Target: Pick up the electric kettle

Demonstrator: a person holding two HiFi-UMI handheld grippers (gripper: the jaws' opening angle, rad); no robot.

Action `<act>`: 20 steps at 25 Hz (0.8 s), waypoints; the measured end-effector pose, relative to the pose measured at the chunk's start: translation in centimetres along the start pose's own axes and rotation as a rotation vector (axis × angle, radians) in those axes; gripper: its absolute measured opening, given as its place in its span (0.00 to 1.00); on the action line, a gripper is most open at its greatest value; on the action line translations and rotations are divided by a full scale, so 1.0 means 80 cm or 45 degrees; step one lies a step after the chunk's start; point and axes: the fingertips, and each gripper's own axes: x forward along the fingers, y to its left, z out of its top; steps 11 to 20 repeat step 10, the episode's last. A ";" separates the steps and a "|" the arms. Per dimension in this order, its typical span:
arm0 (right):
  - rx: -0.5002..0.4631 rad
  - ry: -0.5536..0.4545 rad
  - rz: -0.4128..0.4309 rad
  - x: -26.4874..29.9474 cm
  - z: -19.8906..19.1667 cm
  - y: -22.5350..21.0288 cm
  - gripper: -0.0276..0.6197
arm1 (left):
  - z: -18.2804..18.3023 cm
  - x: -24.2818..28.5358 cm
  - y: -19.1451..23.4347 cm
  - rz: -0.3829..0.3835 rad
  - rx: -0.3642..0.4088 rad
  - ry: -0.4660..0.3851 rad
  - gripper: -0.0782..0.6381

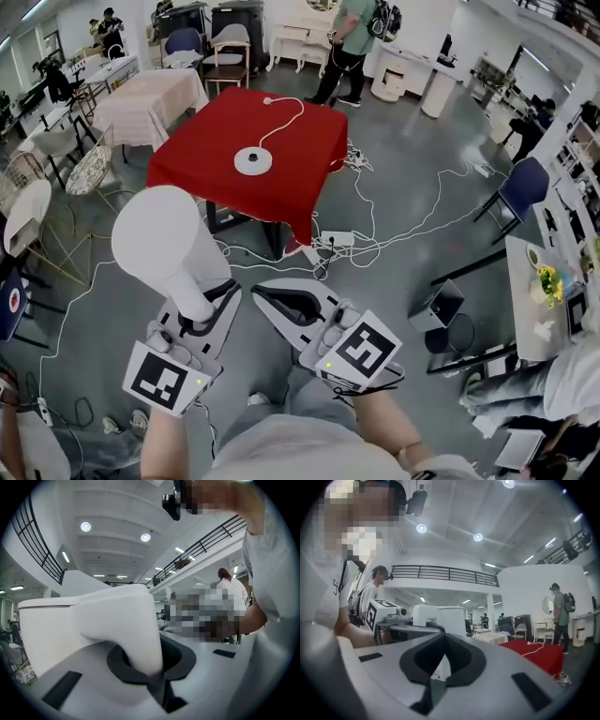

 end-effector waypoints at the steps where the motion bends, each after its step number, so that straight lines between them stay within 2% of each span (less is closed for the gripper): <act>1: -0.002 -0.001 -0.004 0.000 0.003 0.003 0.05 | 0.003 -0.003 -0.001 -0.004 0.002 -0.001 0.15; 20: -0.018 -0.009 -0.021 -0.010 -0.003 0.018 0.05 | -0.005 -0.014 -0.020 -0.027 0.007 -0.014 0.15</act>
